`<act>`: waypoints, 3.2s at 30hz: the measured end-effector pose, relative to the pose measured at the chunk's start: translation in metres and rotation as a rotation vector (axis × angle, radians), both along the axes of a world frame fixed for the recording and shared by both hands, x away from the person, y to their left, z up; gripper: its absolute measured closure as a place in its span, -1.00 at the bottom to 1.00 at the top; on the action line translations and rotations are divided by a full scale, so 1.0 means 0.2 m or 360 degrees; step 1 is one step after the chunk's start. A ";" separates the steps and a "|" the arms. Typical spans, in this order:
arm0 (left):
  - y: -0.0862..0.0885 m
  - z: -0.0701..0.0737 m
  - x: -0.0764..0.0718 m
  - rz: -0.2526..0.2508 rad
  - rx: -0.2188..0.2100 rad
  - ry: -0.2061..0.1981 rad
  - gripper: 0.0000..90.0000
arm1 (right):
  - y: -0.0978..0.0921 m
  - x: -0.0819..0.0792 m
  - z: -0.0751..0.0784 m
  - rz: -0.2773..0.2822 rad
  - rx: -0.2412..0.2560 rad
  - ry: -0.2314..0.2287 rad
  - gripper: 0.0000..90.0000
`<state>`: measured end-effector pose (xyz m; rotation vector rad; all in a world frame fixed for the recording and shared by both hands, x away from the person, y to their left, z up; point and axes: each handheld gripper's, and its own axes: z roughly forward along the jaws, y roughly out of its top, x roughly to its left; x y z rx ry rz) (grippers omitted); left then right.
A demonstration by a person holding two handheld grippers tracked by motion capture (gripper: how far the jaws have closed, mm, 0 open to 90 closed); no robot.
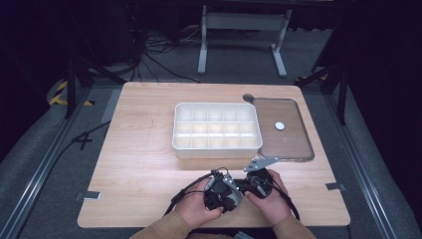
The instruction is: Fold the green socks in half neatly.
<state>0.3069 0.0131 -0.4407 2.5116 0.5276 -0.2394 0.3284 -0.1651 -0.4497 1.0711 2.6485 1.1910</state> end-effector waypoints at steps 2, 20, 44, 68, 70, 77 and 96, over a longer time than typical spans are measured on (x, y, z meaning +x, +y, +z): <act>0.00 0.00 0.00 0.0019 -0.0011 -0.0014 0.80 | -0.03 0.00 0.01 -0.0011 0.0005 -0.0007 0.78; 0.06 0.02 0.01 0.0029 0.0023 -0.0019 0.90 | 0.02 -0.12 -0.06 0.0053 -0.0187 0.0154 0.96; 0.06 0.00 0.01 0.0064 0.0081 -0.0009 0.92 | 0.10 0.05 0.07 -0.0003 0.0044 0.0126 0.05; 0.14 0.02 -0.02 0.0133 0.0049 -0.0041 0.82 | 0.23 0.15 -0.03 0.0034 -0.0164 0.0455 0.55; 0.17 0.04 -0.01 0.0174 0.0044 -0.0041 0.80 | 0.23 0.15 -0.02 0.0039 -0.0171 0.0465 0.63; 0.31 0.09 0.03 0.0321 0.0024 -0.0086 0.77 | 0.23 0.13 0.02 0.0036 -0.0161 0.0411 0.71; 0.78 0.12 0.11 0.0640 -0.0051 -0.0138 0.74 | 0.04 0.14 0.33 -0.0162 0.0092 -0.0041 0.70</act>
